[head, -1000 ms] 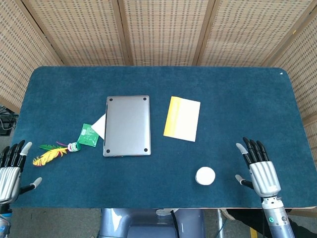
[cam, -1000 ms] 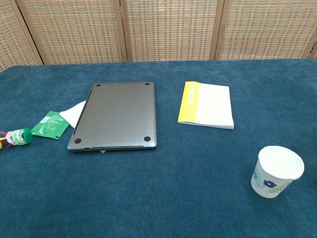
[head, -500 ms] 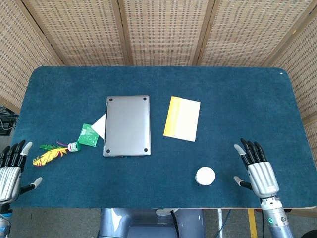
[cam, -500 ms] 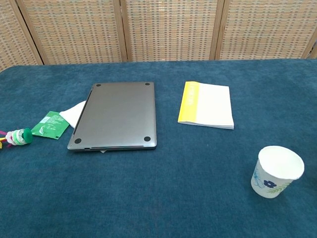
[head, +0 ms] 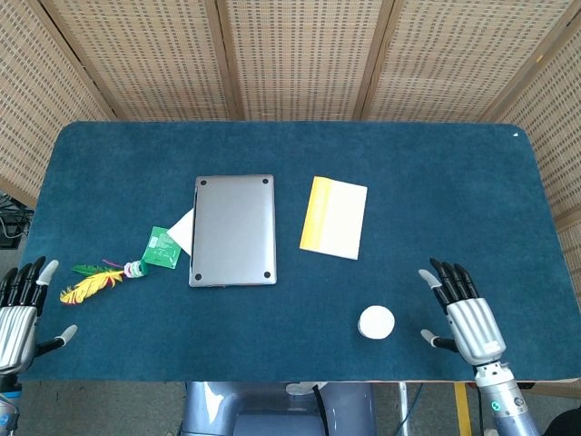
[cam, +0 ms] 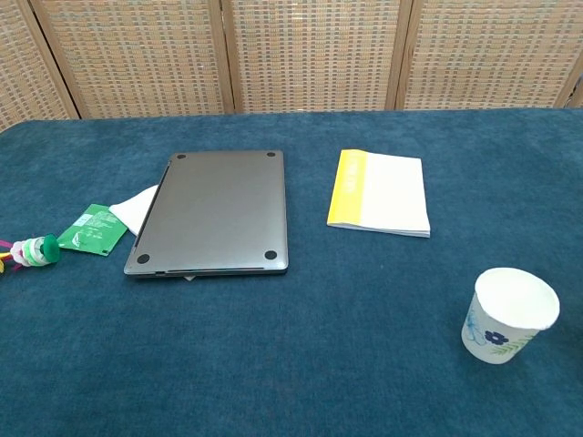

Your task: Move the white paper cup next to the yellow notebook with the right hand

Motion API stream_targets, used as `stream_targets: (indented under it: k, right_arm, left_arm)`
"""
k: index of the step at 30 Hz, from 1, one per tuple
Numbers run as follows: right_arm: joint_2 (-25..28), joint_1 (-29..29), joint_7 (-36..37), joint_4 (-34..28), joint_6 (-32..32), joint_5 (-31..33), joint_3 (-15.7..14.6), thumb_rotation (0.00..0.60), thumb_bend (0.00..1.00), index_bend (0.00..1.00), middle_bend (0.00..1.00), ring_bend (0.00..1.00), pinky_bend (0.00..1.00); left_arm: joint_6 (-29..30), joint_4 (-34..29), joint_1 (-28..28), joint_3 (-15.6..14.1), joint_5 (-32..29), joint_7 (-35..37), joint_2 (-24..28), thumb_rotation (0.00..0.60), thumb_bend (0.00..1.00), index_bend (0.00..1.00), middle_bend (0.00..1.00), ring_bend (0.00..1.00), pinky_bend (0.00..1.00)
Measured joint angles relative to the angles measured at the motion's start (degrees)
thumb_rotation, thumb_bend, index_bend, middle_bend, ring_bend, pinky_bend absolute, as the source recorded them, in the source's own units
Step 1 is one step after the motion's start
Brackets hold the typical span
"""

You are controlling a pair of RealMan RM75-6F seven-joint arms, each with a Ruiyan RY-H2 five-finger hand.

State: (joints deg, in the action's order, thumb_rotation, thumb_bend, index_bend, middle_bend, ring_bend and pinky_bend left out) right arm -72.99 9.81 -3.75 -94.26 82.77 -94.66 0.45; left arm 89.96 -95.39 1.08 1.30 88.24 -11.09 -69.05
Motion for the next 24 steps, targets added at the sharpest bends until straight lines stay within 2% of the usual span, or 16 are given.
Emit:
stream_targets:
  k: [7, 10, 15, 24]
  right_arm:
    - [3.8, 3.3, -1.5, -9.4, -8.8, 0.4, -1.7, 0.6, 0.21, 0.16, 0.0, 0.0, 0.0]
    - [4.4, 4.2, -3.8, -11.6, -10.9, 1.3, -2.0, 0.6, 0.21, 0.19, 0.0, 0.0, 0.0]
    - [2.8, 5.4, -7.2, -12.8, -13.9, 4.4, -1.8, 0.6, 0.22, 0.24, 0.0, 0.0, 0.0]
    - [-1.2, 7.4, -11.5, -11.5, -17.3, 9.8, -0.3, 0.6, 0.22, 0.25, 0.0, 0.0, 0.0]
  left_arm:
    - [0.3, -0.2, -0.2, 0.1, 0.0, 0.4, 0.3, 0.6, 0.15, 0.0, 0.0, 0.0, 0.0]
    - [0.2, -0.1, -0.1, 0.0, 0.1, 0.4, 0.3, 0.6, 0.15, 0.0, 0.0, 0.0, 0.0]
    - [0.0, -0.1, 0.0, -0.1, 0.2, 0.1, 0.1, 0.6, 0.15, 0.0, 0.0, 0.0, 0.0]
    - [-0.1, 0.0, 0.0, 0.0, 0.1, 0.3, 0.1, 0.6, 0.15, 0.0, 0.0, 0.0, 0.0]
